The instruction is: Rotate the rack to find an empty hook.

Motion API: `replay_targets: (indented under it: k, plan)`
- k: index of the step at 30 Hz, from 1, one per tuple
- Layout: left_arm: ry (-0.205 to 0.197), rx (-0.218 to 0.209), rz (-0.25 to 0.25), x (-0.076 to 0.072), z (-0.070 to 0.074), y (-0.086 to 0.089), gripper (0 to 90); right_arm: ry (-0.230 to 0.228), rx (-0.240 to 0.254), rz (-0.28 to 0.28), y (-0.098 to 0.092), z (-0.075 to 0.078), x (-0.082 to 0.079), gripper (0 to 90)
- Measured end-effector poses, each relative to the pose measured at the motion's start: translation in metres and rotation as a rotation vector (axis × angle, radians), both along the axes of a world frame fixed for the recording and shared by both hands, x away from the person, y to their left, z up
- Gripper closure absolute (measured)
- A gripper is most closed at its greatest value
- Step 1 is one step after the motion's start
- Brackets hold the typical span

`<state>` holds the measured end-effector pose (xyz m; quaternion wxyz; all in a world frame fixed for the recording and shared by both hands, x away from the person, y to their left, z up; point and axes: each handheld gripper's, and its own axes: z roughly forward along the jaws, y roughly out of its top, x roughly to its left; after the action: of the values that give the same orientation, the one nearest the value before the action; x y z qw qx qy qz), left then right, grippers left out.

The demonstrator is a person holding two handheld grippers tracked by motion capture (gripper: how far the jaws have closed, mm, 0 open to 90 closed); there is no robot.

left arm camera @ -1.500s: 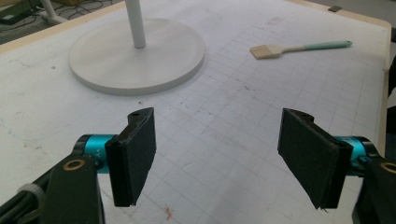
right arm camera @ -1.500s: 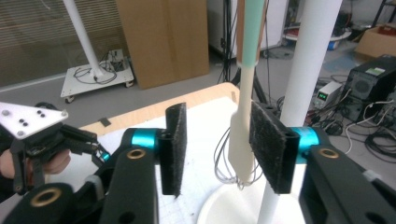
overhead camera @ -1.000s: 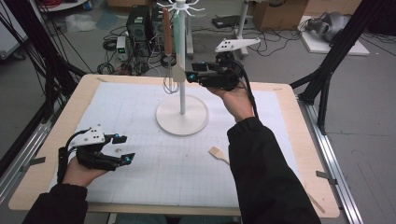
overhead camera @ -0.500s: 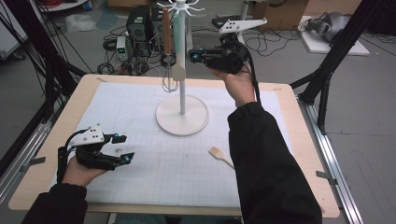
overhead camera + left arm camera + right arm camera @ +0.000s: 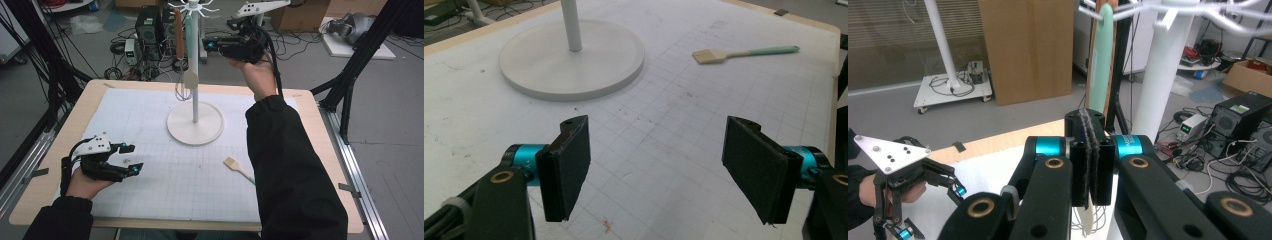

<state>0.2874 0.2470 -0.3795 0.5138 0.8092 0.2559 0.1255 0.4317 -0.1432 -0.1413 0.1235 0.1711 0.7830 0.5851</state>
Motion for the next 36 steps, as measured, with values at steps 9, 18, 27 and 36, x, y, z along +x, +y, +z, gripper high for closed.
replay_targets:
  k: [9, 18, 27, 36]
  plan:
    - [0.003, -0.002, 0.0, 0.001, 0.0, 0.0, 27.9, -0.017, 0.006, -0.006, 0.005, 0.017, 0.006, 89.3]
    - [0.003, -0.005, -0.004, 0.001, 0.0, 0.0, 27.9, -0.031, 0.009, -0.024, 0.019, 0.03, 0.007, 89.3]
    - [0.008, -0.006, -0.002, 0.001, -0.001, 0.0, 27.9, -0.041, 0.011, -0.047, 0.024, 0.034, 0.008, 89.3]
    - [0.007, -0.006, -0.002, 0.001, -0.001, 0.0, 27.9, -0.046, -0.006, -0.056, 0.031, 0.035, 0.006, 89.3]
